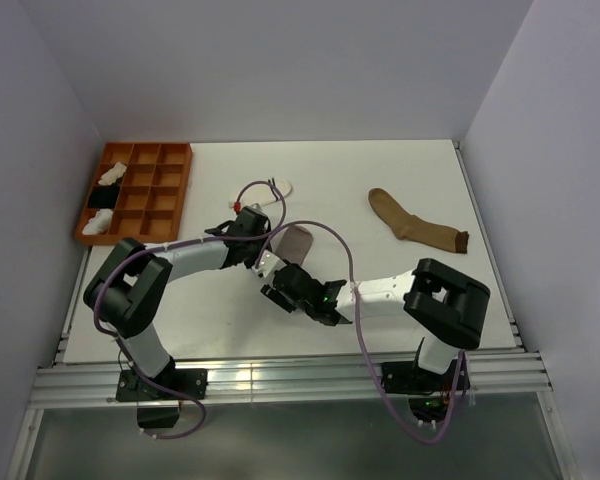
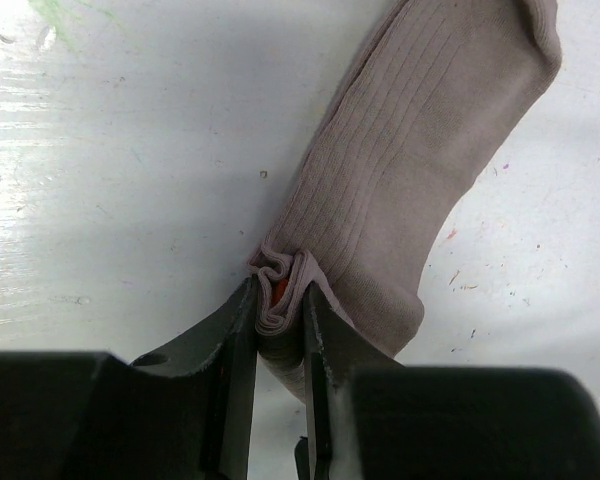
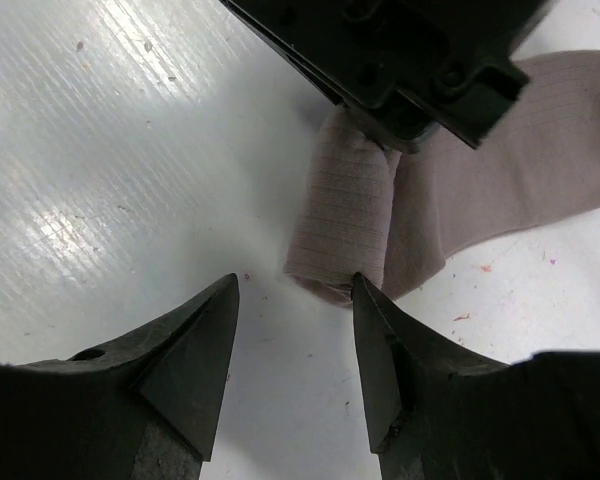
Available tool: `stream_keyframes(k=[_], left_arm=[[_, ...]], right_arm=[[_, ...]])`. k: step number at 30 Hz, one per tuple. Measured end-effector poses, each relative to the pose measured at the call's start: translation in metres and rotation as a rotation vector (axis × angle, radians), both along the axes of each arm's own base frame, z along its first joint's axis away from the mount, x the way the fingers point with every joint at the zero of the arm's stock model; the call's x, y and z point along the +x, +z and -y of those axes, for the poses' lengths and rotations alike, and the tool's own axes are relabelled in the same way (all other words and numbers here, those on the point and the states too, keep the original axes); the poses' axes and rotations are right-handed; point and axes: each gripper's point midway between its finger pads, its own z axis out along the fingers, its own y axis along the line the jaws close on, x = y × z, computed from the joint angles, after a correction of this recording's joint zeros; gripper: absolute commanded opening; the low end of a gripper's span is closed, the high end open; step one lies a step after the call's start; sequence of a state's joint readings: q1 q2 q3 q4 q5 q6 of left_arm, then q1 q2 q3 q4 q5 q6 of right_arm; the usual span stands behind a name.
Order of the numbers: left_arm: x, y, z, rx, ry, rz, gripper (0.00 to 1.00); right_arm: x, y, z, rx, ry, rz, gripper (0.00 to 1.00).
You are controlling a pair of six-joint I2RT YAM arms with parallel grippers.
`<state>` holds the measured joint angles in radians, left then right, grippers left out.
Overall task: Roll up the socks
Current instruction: Roll the sock at the center of the board.
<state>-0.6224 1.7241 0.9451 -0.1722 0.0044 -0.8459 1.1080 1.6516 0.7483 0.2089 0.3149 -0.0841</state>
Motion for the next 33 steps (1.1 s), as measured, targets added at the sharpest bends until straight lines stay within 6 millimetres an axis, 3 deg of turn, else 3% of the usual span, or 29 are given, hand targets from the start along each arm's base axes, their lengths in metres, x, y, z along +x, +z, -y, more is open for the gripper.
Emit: stream_keyframes(k=[8,14,23,33], left_arm=[[0.0,0.0,0.0,0.002,-0.015,-0.002,0.0],[0.002,0.0,-0.001,0.005,-0.017,0.0,0.0],[0.003,-0.001,0.0,0.004,-0.023,-0.003,0.01],[0.004,0.001,-0.002,-0.009,-0.014,0.001,0.12]], right_arm=[[0.003,-0.012,-0.002,-0.053,-0.002,0.029,0.53],[0.01,-0.012,-0.005,-0.067,-0.022,0.072,0.44],[0.015,-0.015,-0.003,-0.094,-0.03,0.107,0.01],[0.013,-0.014,-0.005,0.012,-0.024,-0.019,0.0]])
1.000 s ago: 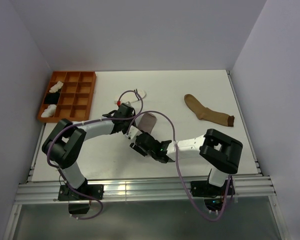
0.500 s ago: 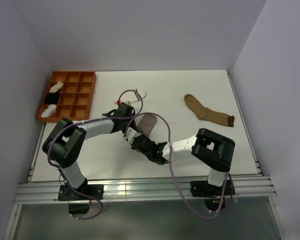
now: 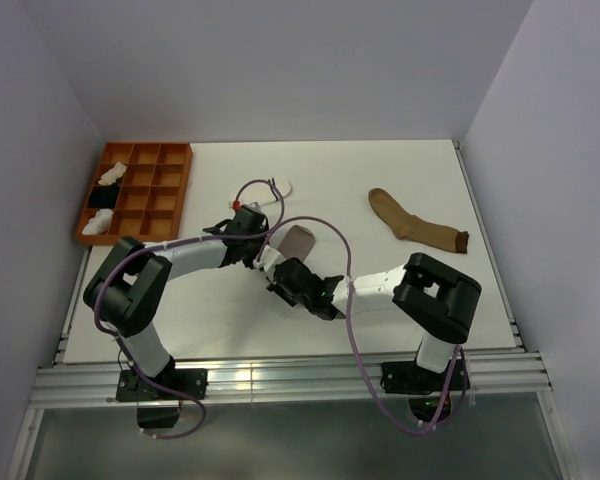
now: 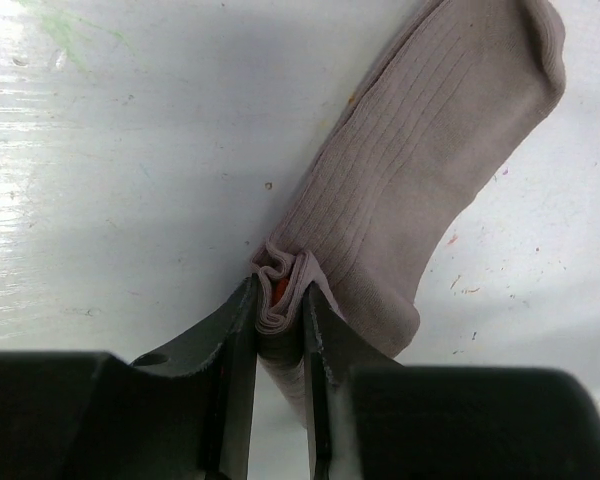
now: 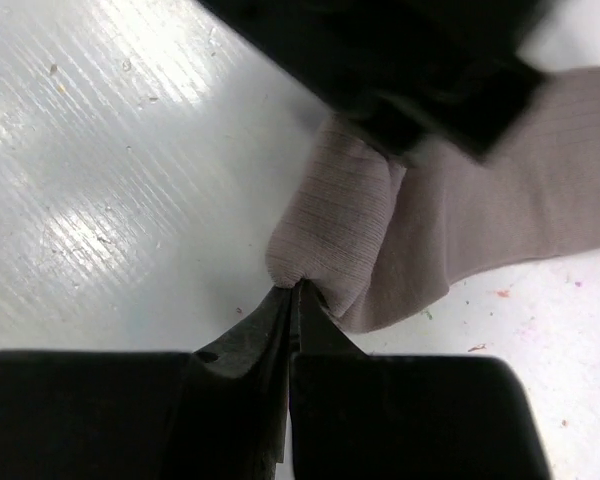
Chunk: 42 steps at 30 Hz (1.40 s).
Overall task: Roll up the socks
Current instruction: Roll the sock at the center of the board.
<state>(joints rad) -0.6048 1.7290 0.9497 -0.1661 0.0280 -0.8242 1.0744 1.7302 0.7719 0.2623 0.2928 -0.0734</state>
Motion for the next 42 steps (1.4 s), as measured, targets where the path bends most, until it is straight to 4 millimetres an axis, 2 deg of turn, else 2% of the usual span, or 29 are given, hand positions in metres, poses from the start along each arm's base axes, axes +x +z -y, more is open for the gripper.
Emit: stream_keyframes(k=[3,13,22,26,27,28,31,32,34,35,38,42], left_arm=[[0.0,0.0,-0.001,-0.003,0.005,0.0,0.14],[-0.005,0.0,-0.007,-0.013,0.031,0.001,0.39],[-0.01,-0.001,-0.012,-0.018,0.053,-0.006,0.4],[-0.01,0.0,-0.012,-0.024,0.06,-0.009,0.35],[-0.01,0.0,-0.012,-0.025,0.06,-0.009,0.32],[-0.01,0.0,-0.012,-0.025,0.061,-0.009,0.24],[-0.009,0.0,-0.011,-0.029,0.06,-0.007,0.1],[-0.009,0.0,-0.011,-0.03,0.061,-0.008,0.07],[-0.009,0.001,-0.01,-0.032,0.06,-0.005,0.0],[-0.008,0.001,-0.01,-0.033,0.06,-0.005,0.0],[-0.008,0.001,-0.01,-0.035,0.058,-0.004,0.0],[-0.008,0.001,-0.01,-0.034,0.056,-0.004,0.0]], right_arm=[[0.001,0.002,0.003,0.078,-0.002,-0.09,0.0],[0.003,0.003,0.011,0.322,-0.002,-0.394,0.0],[0.007,0.012,0.021,0.5,-0.003,-0.594,0.0],[0.006,0.013,0.02,0.505,0.006,-0.604,0.0],[0.005,0.013,0.02,0.503,0.008,-0.602,0.01],[0.005,0.012,0.02,0.497,0.01,-0.6,0.03],[0.004,0.008,0.02,0.468,0.0,-0.585,0.18],[0.003,0.006,0.02,0.455,-0.004,-0.576,0.27],[0.0,0.001,0.019,0.416,-0.011,-0.552,0.36],[-0.001,0.0,0.018,0.397,-0.014,-0.532,0.42],[-0.001,0.006,0.015,0.341,-0.02,-0.437,0.5],[-0.001,0.023,0.01,0.263,-0.024,-0.257,0.53]])
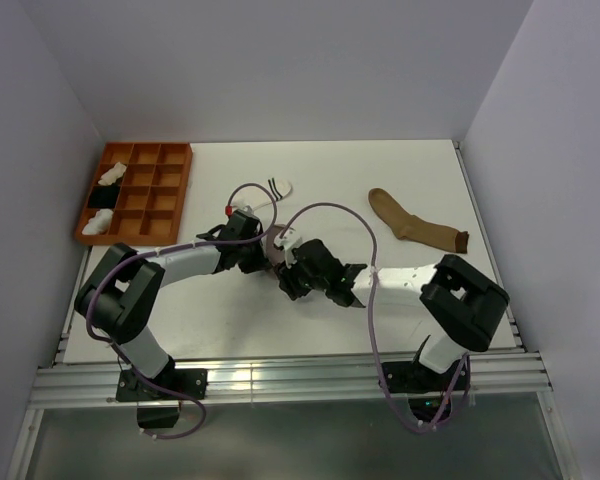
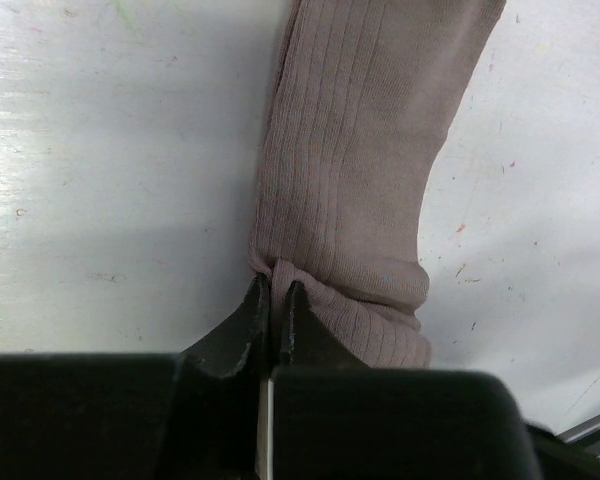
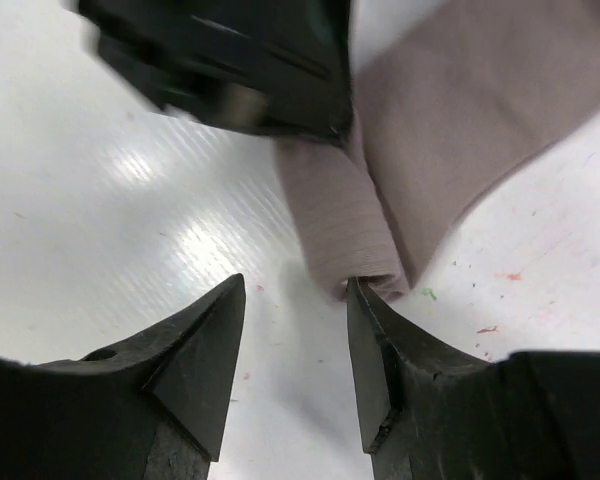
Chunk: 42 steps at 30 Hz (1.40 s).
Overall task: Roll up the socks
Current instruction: Roll the sock at the center of the board.
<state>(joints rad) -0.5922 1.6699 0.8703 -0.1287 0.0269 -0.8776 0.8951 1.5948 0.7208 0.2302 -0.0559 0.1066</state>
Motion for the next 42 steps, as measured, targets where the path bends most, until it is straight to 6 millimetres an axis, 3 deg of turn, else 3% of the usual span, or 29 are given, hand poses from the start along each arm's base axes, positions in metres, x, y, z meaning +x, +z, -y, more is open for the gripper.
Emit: stream_keyframes(k=[5,22,27,29,33,35,36,37,42], left_arm=[[0.0,0.0,0.0,-0.001,-0.002,-0.001,0.0],[0.0,0.0,0.0,-0.001,-0.006,-0.002,0.0],[0.0,-0.001,0.0,0.003,-0.016,0.001,0.01],[0.0,0.0,0.0,0.003,-0.02,0.002,0.01],[0.001,-0.001,-0.002,0.008,-0.019,0.006,0.14],[0.002,-0.001,-0.003,0.013,-0.016,0.009,0.26],[0.002,-0.001,-0.004,0.015,-0.014,0.01,0.37],[0.002,-0.001,-0.005,0.02,-0.015,0.01,0.4],[0.006,-0.002,-0.01,0.02,0.006,0.007,0.43]], right_arm=[[-0.005,0.019,-0.008,-0.067,0.013,0.176,0.53],[0.014,-0.007,-0.004,-0.277,0.003,0.304,0.52],[0.017,-0.015,-0.004,-0.309,0.009,0.308,0.42],[0.019,-0.019,-0.004,-0.328,0.008,0.31,0.29],[0.02,-0.02,-0.005,-0.339,0.012,0.313,0.02],[0.019,-0.02,-0.006,-0.34,0.014,0.302,0.0],[0.019,-0.02,-0.006,-0.341,0.018,0.295,0.0],[0.018,-0.02,-0.007,-0.338,0.022,0.283,0.0],[0.013,-0.02,-0.013,-0.304,0.04,0.237,0.0]])
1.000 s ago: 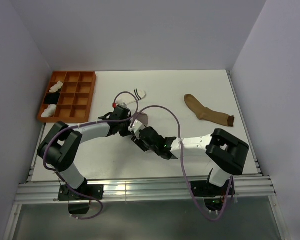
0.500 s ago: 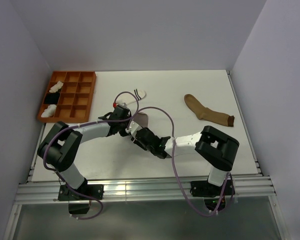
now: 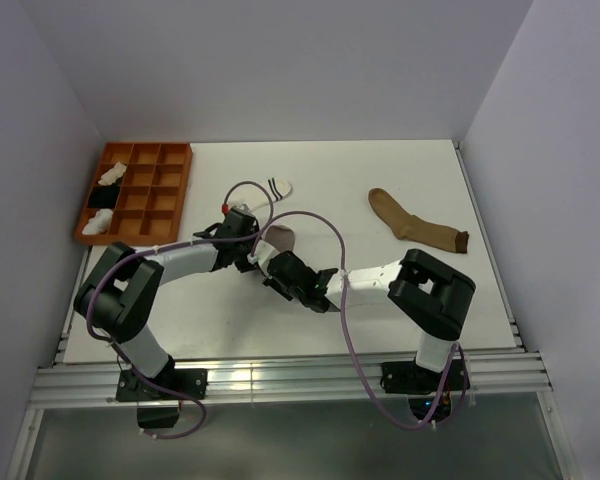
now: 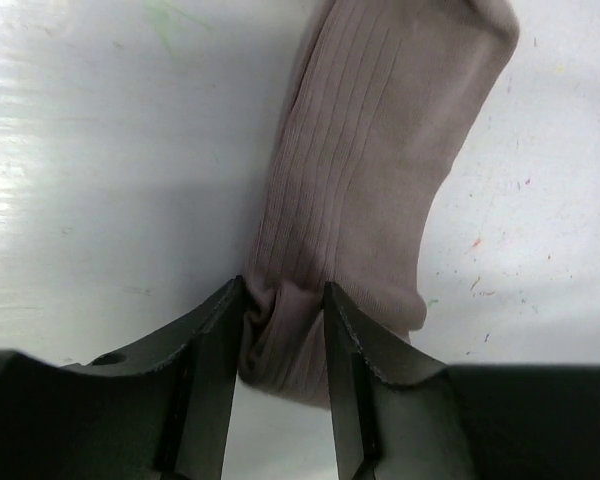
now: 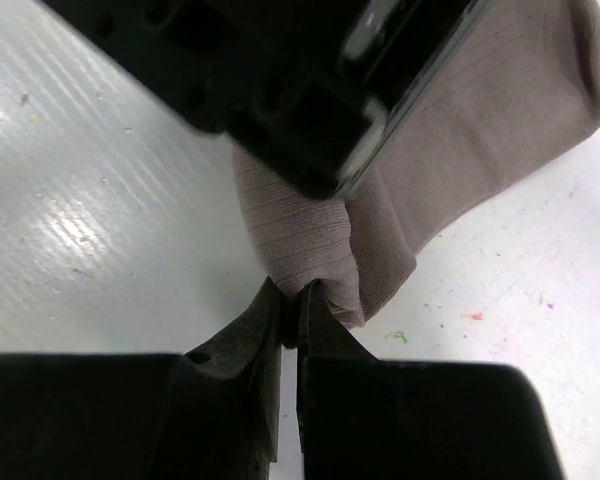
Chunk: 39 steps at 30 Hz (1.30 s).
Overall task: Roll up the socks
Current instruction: Roll the sock at the center of the board.
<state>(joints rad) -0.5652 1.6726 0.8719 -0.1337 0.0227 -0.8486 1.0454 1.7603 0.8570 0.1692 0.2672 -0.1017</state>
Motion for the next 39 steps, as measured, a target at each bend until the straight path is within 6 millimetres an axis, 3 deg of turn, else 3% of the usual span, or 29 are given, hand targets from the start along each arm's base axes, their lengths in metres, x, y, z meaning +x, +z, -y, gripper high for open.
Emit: stream_keyframes(k=[8,18,21,32,39], left_arm=[[0.021,0.001,-0.009,0.017,0.034,0.016,0.39],[0.05,-0.005,0.005,0.023,0.012,0.053,0.1],[0.054,-0.004,0.008,0.016,0.002,0.066,0.06],[0.056,-0.004,0.01,0.002,-0.014,0.091,0.08],[0.056,-0.004,0.012,-0.017,-0.023,0.103,0.1]], right_arm=[[-0.005,0.0,-0.004,0.021,0.021,-0.029,0.0],[-0.013,0.001,-0.012,0.033,0.063,-0.079,0.0],[-0.017,0.002,-0.016,0.046,0.087,-0.126,0.0],[-0.007,0.016,-0.01,0.157,0.11,-0.409,0.0],[-0.002,0.01,-0.009,0.23,0.131,-0.617,0.0]])
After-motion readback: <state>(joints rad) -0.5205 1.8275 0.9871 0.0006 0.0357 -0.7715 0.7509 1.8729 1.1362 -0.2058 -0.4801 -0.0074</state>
